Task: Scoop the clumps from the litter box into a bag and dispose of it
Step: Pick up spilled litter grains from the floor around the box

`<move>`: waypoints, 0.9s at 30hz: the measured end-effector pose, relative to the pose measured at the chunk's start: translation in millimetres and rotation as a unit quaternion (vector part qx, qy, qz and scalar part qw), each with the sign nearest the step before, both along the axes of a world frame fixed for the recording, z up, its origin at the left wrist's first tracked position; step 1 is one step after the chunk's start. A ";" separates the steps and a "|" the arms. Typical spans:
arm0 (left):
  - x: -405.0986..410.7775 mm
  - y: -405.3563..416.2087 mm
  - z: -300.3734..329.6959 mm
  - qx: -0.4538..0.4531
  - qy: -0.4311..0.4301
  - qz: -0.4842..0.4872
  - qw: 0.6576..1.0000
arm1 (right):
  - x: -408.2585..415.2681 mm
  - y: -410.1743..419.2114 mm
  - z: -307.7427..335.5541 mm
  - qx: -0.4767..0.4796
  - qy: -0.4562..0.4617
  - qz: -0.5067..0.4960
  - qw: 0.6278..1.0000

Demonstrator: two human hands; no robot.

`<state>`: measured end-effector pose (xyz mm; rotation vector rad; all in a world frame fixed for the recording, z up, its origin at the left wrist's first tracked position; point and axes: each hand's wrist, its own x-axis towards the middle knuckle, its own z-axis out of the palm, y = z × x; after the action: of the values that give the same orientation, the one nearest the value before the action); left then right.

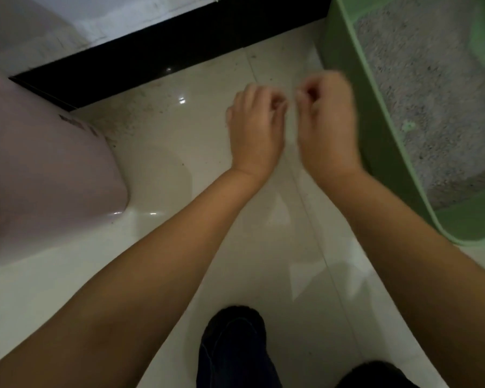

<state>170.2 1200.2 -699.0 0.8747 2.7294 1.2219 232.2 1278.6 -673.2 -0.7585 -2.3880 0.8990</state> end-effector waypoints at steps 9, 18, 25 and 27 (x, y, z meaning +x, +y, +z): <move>84.6 87.9 37.8 -0.134 0.077 -0.310 0.938 | 148.9 100.5 20.3 -0.034 -0.181 -0.277 0.943; 6.9 -78.9 -20.7 -0.142 0.003 -0.038 0.989 | 45.4 -33.0 -3.4 -0.027 -0.108 0.063 0.992; 0.5 -118.2 -57.0 -0.215 -0.052 -0.008 0.975 | 12.7 -72.8 -70.4 -0.016 -0.246 0.134 0.960; 1.6 -114.1 -60.9 -0.210 -0.042 0.005 0.977 | 11.5 -72.6 -74.6 0.015 -0.249 0.140 0.958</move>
<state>171.8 1086.1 -760.0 0.7384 2.7641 0.6211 243.7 1206.0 -747.8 -0.7085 -3.0063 0.8530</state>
